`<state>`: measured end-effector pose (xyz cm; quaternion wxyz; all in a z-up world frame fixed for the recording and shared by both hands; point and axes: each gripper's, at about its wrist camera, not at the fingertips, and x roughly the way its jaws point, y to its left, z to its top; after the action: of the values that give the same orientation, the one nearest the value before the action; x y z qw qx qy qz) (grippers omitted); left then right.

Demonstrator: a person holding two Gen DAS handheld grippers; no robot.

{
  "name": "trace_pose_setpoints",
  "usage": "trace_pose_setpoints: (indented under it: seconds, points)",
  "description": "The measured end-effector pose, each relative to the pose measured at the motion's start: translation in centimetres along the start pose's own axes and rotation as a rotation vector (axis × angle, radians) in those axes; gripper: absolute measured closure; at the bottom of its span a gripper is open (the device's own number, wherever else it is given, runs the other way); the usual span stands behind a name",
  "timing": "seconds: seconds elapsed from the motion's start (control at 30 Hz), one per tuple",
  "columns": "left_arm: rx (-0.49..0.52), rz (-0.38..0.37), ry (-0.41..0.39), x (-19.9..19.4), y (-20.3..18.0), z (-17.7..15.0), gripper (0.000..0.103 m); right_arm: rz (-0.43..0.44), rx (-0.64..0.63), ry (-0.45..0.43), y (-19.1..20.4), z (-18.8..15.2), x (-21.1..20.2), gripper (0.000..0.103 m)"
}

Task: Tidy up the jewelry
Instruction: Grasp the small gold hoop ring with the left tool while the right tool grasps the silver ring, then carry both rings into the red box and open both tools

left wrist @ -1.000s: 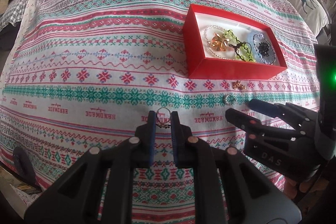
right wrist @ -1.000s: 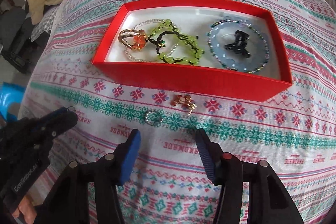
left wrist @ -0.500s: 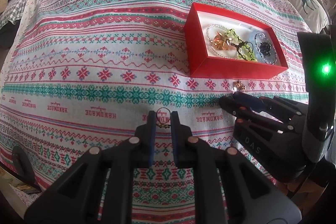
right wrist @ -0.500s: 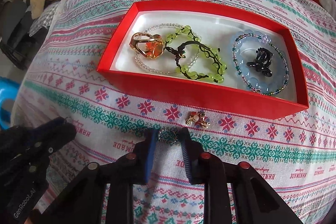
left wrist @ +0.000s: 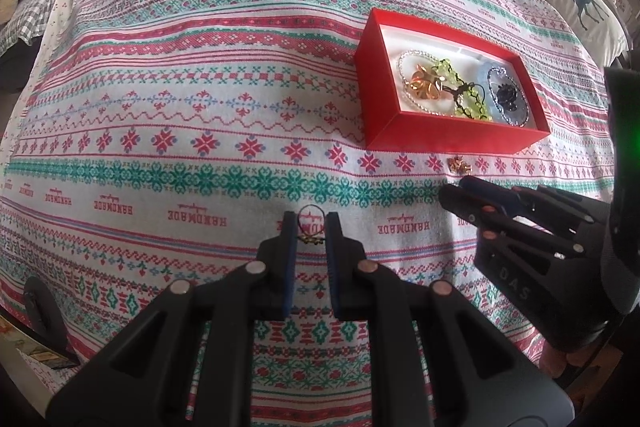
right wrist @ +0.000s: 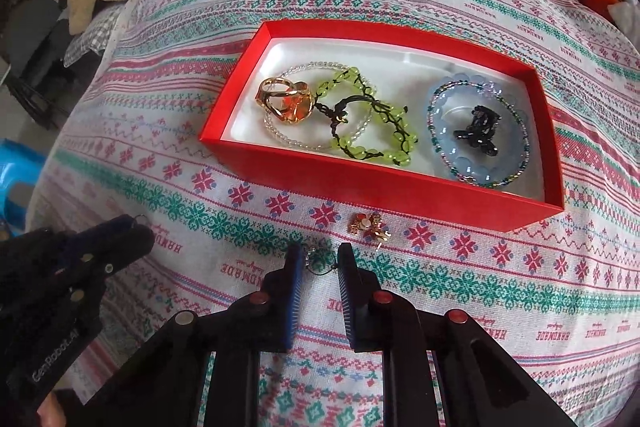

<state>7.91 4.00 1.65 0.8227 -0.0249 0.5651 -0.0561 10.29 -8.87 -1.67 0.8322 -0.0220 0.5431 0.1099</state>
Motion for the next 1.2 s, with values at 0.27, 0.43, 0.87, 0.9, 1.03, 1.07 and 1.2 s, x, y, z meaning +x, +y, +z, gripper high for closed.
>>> trace_pose_setpoints:
  seconds: [0.27, 0.43, 0.87, 0.9, 1.03, 1.07, 1.2]
  points:
    - [0.006, -0.024, -0.025, -0.4, -0.6, 0.1, 0.088, 0.022, 0.019, -0.021, -1.8, -0.9, -2.0, 0.085]
    - [0.009, -0.038, -0.041, -0.5, -1.2, 0.4, 0.088, 0.033, 0.032, -0.054, -2.9, -1.4, -3.7, 0.085]
    - [0.072, -0.128, -0.164, -1.9, -3.8, 1.9, 0.088, 0.051, 0.136, -0.185, -7.6, -0.9, -7.5, 0.085]
    - [0.077, -0.133, -0.170, -1.9, -4.1, 2.0, 0.088, 0.050, 0.138, -0.193, -7.6, -0.6, -7.6, 0.085]
    - [0.109, -0.146, -0.203, -1.9, -5.2, 2.7, 0.088, 0.048, 0.137, -0.228, -8.3, 0.1, -7.8, 0.085]
    - [0.120, -0.147, -0.217, -1.9, -5.6, 3.1, 0.088, 0.046, 0.137, -0.238, -8.4, 0.3, -7.7, 0.085]
    - [0.144, -0.150, -0.271, -1.3, -6.8, 4.3, 0.088, 0.046, 0.145, -0.259, -9.3, 1.1, -7.4, 0.085]
